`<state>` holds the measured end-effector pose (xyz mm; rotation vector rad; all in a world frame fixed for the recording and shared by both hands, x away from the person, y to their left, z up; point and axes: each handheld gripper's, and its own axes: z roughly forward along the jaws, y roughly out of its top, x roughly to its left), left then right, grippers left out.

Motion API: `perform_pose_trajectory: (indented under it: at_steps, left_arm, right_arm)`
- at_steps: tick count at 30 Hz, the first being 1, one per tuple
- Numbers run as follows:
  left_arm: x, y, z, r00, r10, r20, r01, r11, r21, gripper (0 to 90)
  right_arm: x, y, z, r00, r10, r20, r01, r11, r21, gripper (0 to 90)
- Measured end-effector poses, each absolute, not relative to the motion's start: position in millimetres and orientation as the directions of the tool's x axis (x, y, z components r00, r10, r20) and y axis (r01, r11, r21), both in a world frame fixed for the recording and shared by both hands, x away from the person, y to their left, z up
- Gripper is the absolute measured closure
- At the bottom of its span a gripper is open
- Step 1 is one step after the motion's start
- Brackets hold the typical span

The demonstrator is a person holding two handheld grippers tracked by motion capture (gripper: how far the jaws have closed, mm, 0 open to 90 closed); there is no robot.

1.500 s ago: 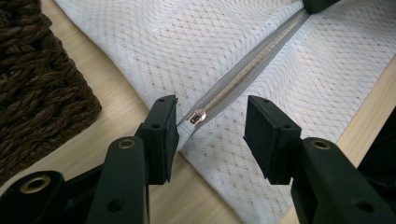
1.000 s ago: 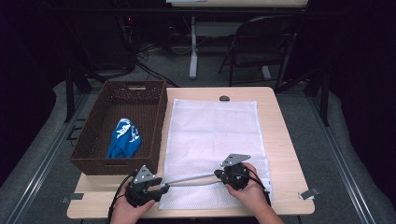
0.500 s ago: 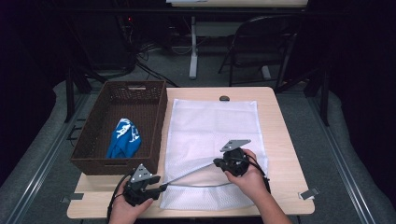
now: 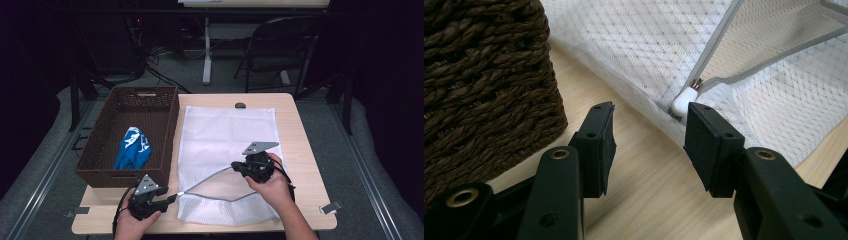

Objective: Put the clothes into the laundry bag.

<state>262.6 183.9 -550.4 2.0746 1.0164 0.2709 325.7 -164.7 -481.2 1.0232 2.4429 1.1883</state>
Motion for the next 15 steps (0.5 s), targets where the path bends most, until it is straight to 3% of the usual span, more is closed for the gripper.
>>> perform_pose_trajectory:
  at_steps: [15]
  left_arm:
    - [257.5, 179.0, -543.3, 0.678, 0.727, -0.110, 0.540, -0.390, 0.746, 56.1]
  right_arm:
    - [317.5, -159.4, -471.5, -0.715, 0.697, 0.050, 0.455, 0.410, 0.790, 89.2]
